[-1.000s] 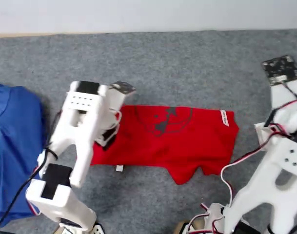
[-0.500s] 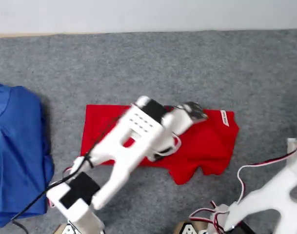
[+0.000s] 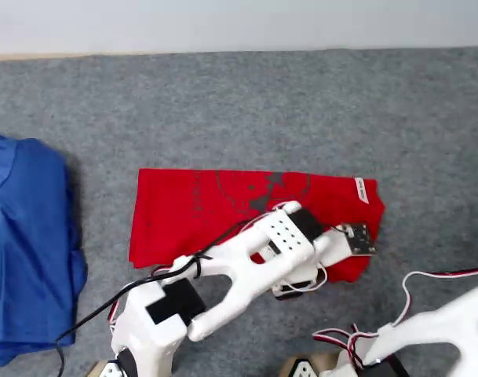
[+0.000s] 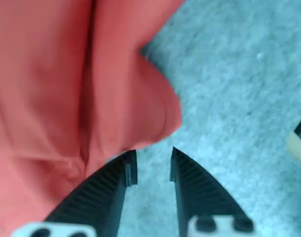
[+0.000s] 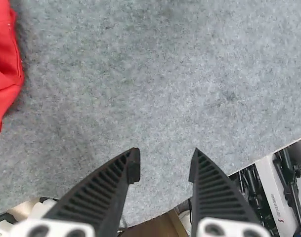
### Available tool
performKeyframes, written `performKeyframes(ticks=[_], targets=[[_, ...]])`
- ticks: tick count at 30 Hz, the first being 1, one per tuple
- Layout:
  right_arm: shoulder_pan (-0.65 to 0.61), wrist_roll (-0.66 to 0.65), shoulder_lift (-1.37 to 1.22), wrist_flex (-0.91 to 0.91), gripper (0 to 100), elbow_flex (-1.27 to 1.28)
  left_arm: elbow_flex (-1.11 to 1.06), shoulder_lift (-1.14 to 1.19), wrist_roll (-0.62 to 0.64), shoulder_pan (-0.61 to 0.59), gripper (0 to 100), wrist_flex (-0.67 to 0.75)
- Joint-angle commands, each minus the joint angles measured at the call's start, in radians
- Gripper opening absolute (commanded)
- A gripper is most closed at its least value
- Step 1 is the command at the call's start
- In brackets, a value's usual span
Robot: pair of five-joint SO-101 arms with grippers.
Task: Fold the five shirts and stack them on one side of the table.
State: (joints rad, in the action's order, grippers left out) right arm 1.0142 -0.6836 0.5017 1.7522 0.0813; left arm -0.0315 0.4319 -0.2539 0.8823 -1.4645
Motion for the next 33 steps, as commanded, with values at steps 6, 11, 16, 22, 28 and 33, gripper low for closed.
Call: performKeyframes(ticks=[6, 11, 16, 22, 28, 33], targets=[[0.007, -0.014, 0.130, 0.044, 17.4, -0.005, 0.044, 0.011, -0.008, 0.008, 16, 0.055], [0.008, -0.044, 0.131, 0.044, 17.3, -0.003, 0.076, 0.011, -0.008, 0.049, 16, 0.055], [0.008, -0.044, 0.139, 0.044, 17.3, -0.003, 0.076, 0.011, -0.008, 0.074, 16, 0.058], [0.010, -0.044, 0.139, 0.044, 17.3, -0.003, 0.077, 0.077, -0.009, 0.057, 16, 0.074], [0.010, -0.044, 0.139, 0.044, 17.3, -0.003, 0.122, 0.106, -0.015, 0.009, 15, 0.074], [0.010, -0.044, 0.139, 0.044, 17.3, -0.003, 0.122, 0.109, -0.037, 0.008, 11, 0.069]])
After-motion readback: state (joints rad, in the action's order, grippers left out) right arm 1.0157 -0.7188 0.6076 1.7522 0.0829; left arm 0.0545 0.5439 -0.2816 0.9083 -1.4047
